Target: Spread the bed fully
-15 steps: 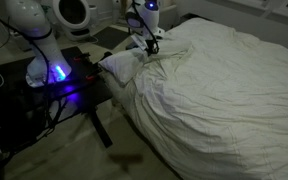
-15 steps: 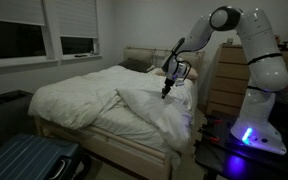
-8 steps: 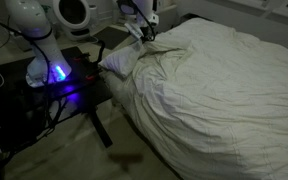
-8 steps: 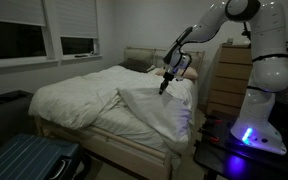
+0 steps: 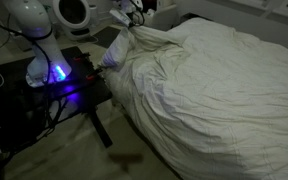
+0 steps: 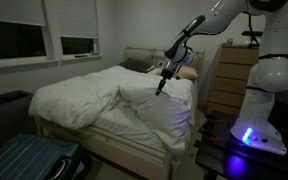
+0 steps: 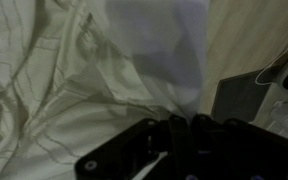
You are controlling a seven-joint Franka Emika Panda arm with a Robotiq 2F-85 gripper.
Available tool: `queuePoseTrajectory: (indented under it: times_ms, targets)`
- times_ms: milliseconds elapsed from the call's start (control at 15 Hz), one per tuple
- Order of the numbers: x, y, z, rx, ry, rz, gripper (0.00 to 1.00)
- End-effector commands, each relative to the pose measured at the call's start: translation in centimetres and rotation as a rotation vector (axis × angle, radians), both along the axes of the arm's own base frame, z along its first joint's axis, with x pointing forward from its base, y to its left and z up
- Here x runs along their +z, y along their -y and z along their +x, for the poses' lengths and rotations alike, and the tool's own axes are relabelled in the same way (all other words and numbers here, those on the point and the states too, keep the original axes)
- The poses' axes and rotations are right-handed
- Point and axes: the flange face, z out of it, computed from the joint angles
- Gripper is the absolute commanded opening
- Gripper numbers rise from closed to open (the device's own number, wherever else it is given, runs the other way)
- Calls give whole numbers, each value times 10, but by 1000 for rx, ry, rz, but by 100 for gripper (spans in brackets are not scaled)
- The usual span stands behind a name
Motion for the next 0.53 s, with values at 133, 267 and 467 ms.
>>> queuePoseTrajectory:
  times_ms: [133, 267, 467]
  targets:
    - [17, -65, -41, 175, -2, 45, 1]
    - [20, -83, -51, 225, 2, 46, 1]
    - [21, -109, -64, 309, 27, 64, 1]
